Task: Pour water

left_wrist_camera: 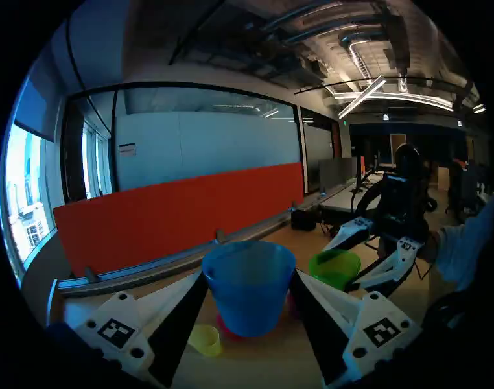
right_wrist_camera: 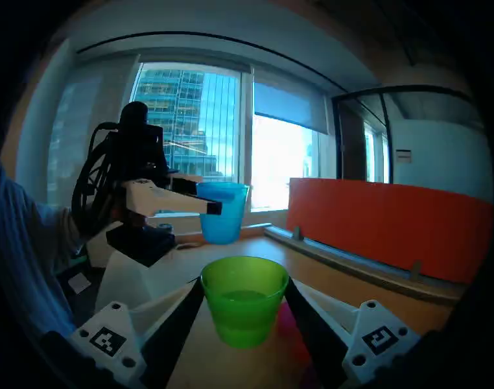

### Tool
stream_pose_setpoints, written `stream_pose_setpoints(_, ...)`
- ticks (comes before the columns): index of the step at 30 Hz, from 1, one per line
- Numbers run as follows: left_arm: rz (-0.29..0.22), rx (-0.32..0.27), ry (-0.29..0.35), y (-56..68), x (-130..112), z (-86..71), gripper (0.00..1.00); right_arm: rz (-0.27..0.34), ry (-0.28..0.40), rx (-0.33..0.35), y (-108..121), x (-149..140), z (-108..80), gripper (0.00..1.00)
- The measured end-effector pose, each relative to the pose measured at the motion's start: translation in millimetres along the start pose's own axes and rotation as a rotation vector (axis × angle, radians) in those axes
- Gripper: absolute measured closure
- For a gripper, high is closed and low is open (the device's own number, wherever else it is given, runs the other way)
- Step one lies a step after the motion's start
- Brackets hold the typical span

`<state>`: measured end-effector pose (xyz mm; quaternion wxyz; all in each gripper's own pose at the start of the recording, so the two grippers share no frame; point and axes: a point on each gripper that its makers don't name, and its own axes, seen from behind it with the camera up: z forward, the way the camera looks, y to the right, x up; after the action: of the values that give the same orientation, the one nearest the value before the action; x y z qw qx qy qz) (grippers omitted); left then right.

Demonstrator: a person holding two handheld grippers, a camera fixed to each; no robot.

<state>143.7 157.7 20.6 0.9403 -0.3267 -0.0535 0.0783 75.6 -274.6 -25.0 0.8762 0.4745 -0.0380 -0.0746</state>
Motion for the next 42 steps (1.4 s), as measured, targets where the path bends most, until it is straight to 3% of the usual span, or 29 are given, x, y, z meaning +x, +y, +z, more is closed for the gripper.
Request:
stream_pose_setpoints(6,0.020,0.000,-0.071,1.8,-44.9,4.1,0.14,0.013,-0.050,0.011,3.6,-13.5,-6.3,0.09)
stream_pose_setpoints(18,0.025,-0.031,-0.191,7.1,-111.6,16.2,0.13,0.017,-0.165,0.016,13.6,-48.6,-12.4,0.09)
stream_pose_setpoints(42,0.044,-0.094,-0.399,24.4,-205.4,19.8,0.14,0.008,-0.373,0.043,20.7,-135.7,-22.3,0.09)
